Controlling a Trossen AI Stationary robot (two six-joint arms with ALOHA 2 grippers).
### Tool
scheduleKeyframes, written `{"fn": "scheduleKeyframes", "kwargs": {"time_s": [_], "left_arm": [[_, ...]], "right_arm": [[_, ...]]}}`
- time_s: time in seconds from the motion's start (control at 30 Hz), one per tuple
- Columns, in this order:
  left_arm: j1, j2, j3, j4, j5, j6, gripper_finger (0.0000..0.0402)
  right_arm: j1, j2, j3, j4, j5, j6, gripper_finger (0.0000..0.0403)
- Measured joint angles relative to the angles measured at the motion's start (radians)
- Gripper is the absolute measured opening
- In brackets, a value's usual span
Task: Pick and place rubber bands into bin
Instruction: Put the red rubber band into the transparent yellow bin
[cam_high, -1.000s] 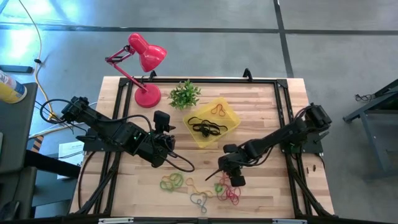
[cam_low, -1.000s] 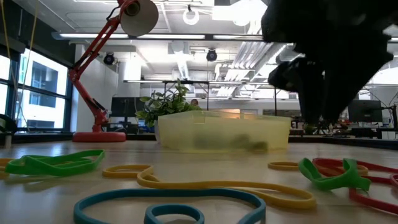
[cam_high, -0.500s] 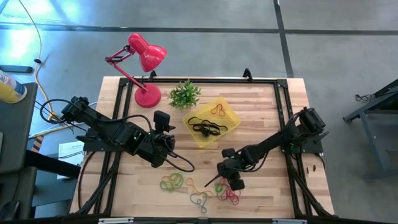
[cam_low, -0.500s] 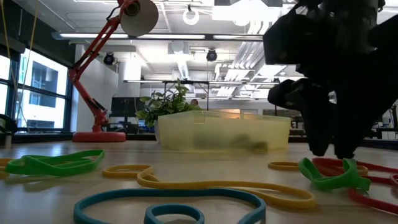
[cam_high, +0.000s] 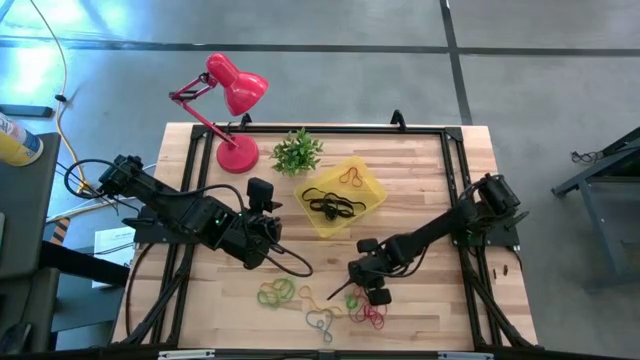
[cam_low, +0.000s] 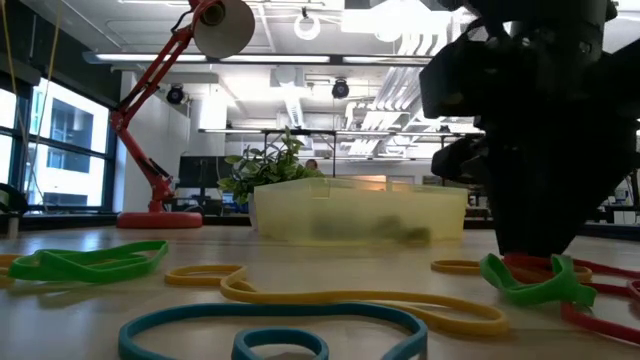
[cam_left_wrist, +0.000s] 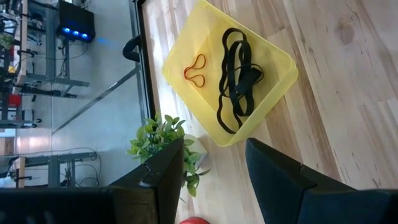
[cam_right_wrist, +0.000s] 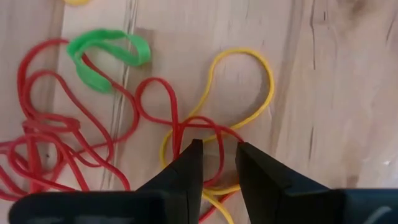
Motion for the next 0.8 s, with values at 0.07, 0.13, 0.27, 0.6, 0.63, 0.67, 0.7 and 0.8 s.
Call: {"fn": "scheduleKeyframes", "kwargs": {"time_s": [0.07, 0.13, 0.27, 0.6, 0.63, 0.67, 0.7, 0.8], "left_arm": [[0.0, 0.0, 0.0, 0.0, 0.0, 0.0, 0.0161], [0.0, 0.0, 0.0, 0.0, 0.0, 0.0, 0.0161], [0.0, 0.0, 0.0, 0.0, 0.0, 0.0, 0.0161], [0.0, 0.0, 0.0, 0.001, 0.0, 0.0, 0.0161], [0.0, 0.0, 0.0, 0.001, 0.001, 0.0, 0.0161], [0.0, 0.0, 0.0, 0.001, 0.0, 0.0, 0.0161], [0.0, 0.0, 0.0, 0.001, 0.0, 0.0, 0.0161], [0.0, 0.0, 0.0, 0.001, 0.0, 0.001, 0.0161]], "right_arm": [[0.0, 0.009, 0.002, 0.003, 0.001, 0.013, 0.0086], [0.0, 0.012, 0.003, 0.002, 0.001, 0.015, 0.008], [0.0, 0.01, 0.002, -0.003, 0.009, 0.016, 0.0038], [0.006, -0.026, -0.005, -0.049, 0.012, 0.062, 0.0004], [0.007, -0.038, -0.005, -0.046, 0.019, 0.067, 0.0005], [0.007, -0.055, -0.004, -0.047, 0.025, 0.072, 0.0005], [0.007, -0.073, -0.003, -0.054, 0.033, 0.082, 0.0003], [0.005, -0.119, -0.003, -0.076, 0.074, 0.094, 0.0003]]}}
